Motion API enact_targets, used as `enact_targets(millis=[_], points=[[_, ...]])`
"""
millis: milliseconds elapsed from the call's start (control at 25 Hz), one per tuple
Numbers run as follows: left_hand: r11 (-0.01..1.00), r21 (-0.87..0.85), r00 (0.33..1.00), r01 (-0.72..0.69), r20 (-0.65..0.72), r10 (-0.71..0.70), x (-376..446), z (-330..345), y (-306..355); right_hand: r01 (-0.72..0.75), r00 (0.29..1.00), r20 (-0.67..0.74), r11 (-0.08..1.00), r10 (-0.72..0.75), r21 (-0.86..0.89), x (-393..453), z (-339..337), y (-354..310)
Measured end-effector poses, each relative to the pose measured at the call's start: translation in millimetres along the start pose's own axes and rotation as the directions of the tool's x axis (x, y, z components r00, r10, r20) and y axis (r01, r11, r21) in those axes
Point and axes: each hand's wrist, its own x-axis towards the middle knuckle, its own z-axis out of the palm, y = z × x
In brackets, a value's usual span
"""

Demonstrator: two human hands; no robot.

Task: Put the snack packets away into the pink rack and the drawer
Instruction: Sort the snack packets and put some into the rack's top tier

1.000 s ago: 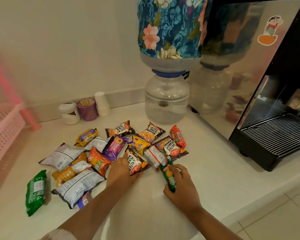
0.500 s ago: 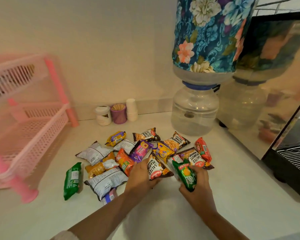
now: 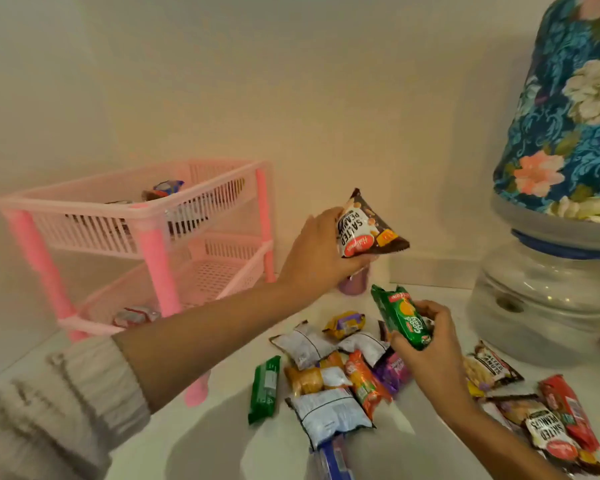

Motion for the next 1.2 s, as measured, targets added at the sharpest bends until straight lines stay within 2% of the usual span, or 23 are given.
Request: enact_targets(millis=[160, 240, 400, 600, 840, 1000, 1120, 1200], points=[[0.99, 0.132, 0.985, -0.039, -0.159, 0.06, 66.9, -95.5, -19.2, 0.075, 0.992, 0.091, 0.993, -0.083, 0.089, 34.9, 52.8, -44.0], [0.981, 0.195, 0.979, -0.023, -0.192, 0.061, 86.9, -133.6, -36.3, 0.089, 0.99, 0.097, 0.987, -0.102, 0.132, 54.3, 76.9, -62.9], [0.929, 0.369, 0.984, -0.019, -0.156, 0.082, 109.4, -189.3, -81.6, 0.064, 0.994, 0.073, 0.976, -0.081, 0.208, 88.9, 126.4, -95.8], [0.867, 0.493, 0.988, 0.072, -0.156, 0.007, 130.6, -248.9, -153.0, 0.11, 0.99, 0.056, 0.958, -0.129, 0.266, 130.5, 176.3, -132.5], [0.768, 0.614, 0.982, 0.184, -0.092, -0.162, 142.2, -274.8, -229.8, 0.201, 0.973, 0.052, 0.938, -0.225, 0.282, 170.3, 216.4, -172.2], [0.789, 0.582, 0.964, 0.2, 0.026, -0.263, 157.8, -274.7, -266.7, 0.288, 0.942, 0.105, 0.93, -0.318, 0.226, 193.4, 241.1, -188.5], [0.8, 0.573, 0.942, 0.179, 0.135, -0.307, 168.6, -262.3, -289.5, 0.348, 0.911, 0.186, 0.928, -0.368, 0.129, 216.8, 260.1, -198.7], [0.8, 0.582, 0.936, 0.148, 0.179, -0.303, 178.5, -251.8, -305.2, 0.394, 0.886, 0.278, 0.919, -0.372, -0.027, 241.2, 274.4, -204.4]])
